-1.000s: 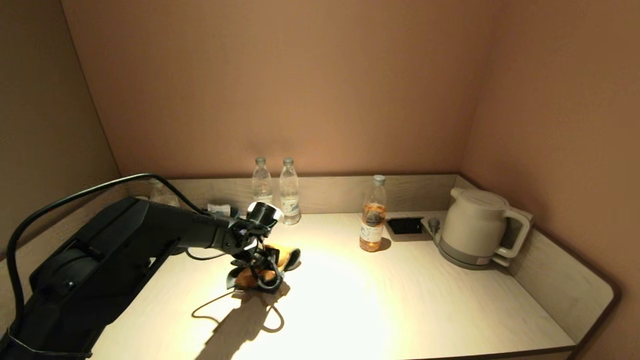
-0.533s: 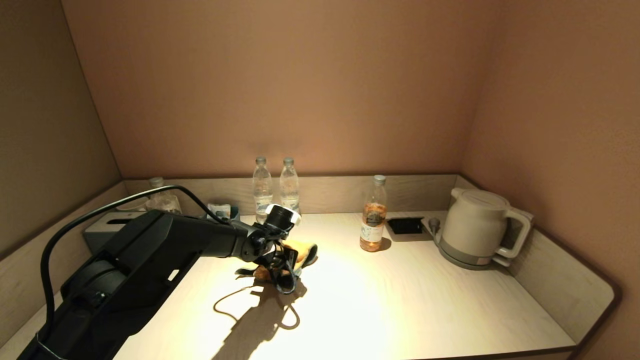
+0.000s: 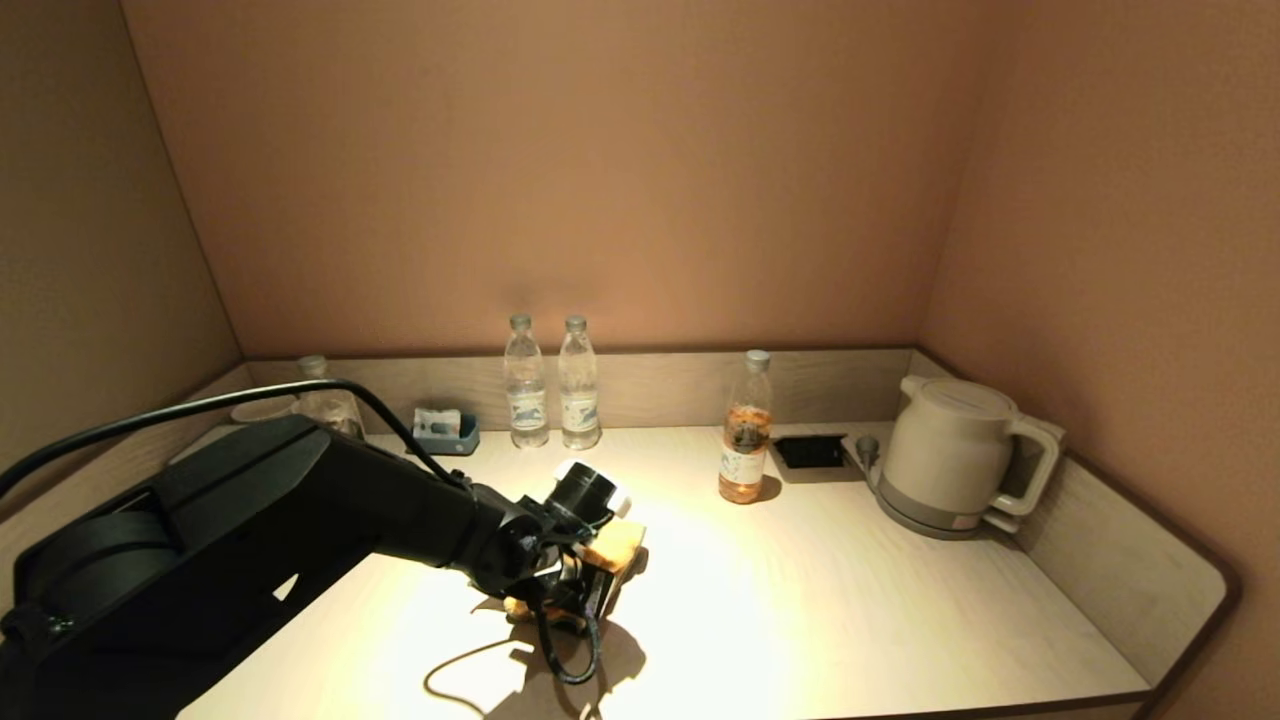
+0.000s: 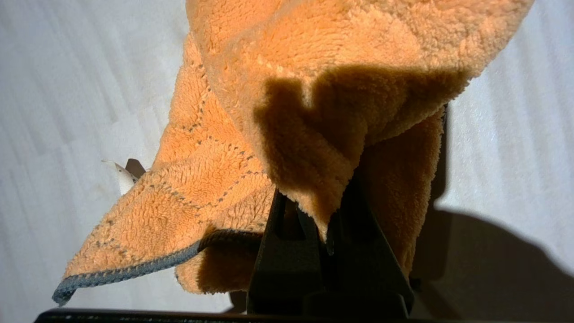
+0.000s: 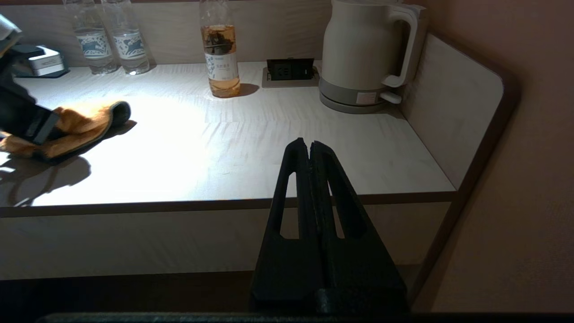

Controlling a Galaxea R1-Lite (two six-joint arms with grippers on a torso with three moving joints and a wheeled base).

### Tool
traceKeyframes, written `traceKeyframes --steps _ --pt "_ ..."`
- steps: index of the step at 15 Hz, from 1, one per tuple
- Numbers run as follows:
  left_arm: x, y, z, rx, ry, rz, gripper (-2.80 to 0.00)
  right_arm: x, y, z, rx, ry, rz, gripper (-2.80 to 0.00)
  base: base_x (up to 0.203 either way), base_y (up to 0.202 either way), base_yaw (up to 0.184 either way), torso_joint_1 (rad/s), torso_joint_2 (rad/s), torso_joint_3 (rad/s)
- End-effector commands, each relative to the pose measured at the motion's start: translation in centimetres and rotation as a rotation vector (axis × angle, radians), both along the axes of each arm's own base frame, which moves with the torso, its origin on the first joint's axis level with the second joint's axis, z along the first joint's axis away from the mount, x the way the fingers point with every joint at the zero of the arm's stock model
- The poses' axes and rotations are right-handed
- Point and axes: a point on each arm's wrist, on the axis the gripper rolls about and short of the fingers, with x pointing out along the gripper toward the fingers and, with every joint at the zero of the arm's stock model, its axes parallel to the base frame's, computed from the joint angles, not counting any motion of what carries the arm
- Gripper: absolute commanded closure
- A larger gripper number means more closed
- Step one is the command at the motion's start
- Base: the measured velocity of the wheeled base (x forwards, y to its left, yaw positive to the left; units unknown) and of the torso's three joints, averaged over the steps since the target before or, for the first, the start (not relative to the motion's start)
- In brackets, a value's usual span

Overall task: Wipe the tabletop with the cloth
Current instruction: Sweep the stains on the table

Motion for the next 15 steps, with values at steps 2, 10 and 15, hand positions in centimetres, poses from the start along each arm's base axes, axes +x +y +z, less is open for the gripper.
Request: traceKeyframes --steps 2,10,15 --pt "-3.3 3.5 1.2 0.043 0.047 0.024 0.0 0.0 0.0 0.0 0.0 -0.001 0.0 0.0 0.0 0.0 0.0 0.0 0.0 0.0" --pt "1.0 14.7 0.2 0.042 0.023 0.301 0.0 0.0 0.0 0.0 0.0 -0.001 0.0 0.0 0.0 0.0 0.0 0.0 0.0 0.0" --pt "5.6 15.2 -1.7 0.011 -0.077 0.323 0.0 0.0 0.0 0.0 0.0 -0.001 0.0 0.0 0.0 0.0 0.0 0.0 0.0 0.0"
